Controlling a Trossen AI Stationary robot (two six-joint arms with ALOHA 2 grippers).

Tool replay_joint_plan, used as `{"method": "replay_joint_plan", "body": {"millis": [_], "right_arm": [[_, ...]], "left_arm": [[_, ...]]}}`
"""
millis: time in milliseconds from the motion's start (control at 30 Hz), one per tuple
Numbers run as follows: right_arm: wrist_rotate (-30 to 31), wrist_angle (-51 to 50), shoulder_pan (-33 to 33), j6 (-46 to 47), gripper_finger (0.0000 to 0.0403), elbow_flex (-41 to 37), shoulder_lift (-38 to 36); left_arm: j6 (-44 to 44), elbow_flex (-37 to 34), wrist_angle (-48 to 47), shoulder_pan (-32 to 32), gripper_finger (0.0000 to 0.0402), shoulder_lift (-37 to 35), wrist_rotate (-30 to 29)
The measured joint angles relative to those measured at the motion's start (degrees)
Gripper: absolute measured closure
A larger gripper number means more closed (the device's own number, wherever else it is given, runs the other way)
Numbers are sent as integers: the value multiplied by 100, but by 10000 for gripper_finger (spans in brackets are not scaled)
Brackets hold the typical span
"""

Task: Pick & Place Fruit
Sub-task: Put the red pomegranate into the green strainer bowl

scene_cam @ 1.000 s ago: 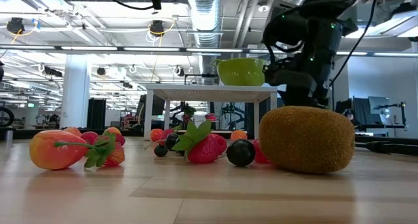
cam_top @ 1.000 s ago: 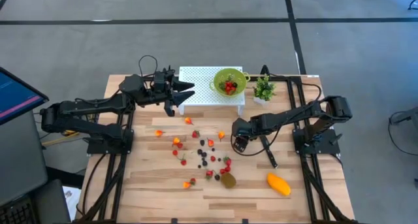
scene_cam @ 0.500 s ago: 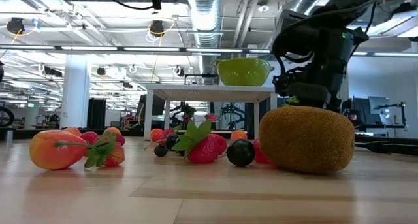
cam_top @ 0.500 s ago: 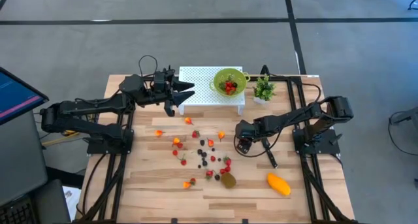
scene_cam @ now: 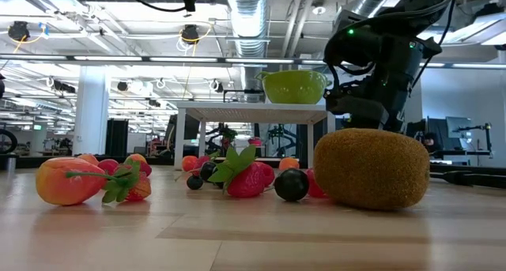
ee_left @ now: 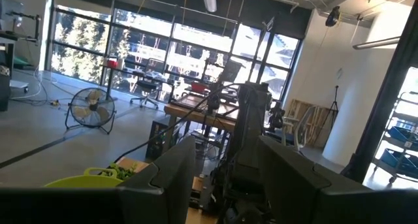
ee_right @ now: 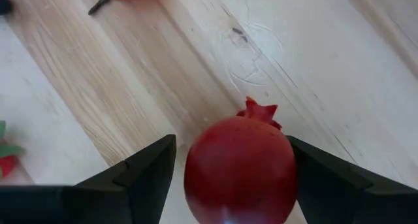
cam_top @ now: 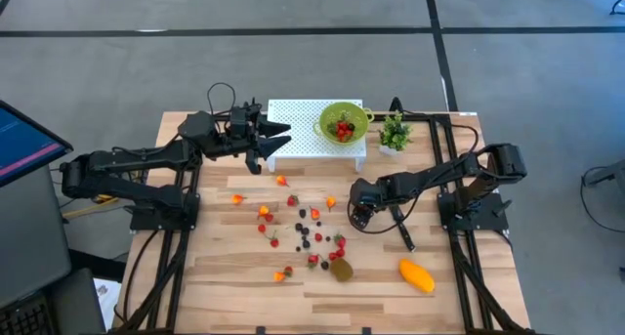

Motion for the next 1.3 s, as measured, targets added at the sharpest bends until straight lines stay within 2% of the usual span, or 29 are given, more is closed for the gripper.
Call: {"method": "replay_joint_plan", "body": {"millis": [367, 767, 1067, 1300], "right_arm": [[1, -20, 0, -20, 140, 1, 0], [23, -20, 0, -69, 222, 3, 0], [-1, -17, 2, -156, 193, 5, 0], [-18, 119, 2, -157, 222, 5, 0]], "left_arm": [[0, 0, 0, 0, 243, 0, 0], [0, 0, -1, 0, 243, 0, 1], [0, 0, -1, 0, 243, 0, -1], [0, 0, 0, 0, 243, 0, 0]]}}
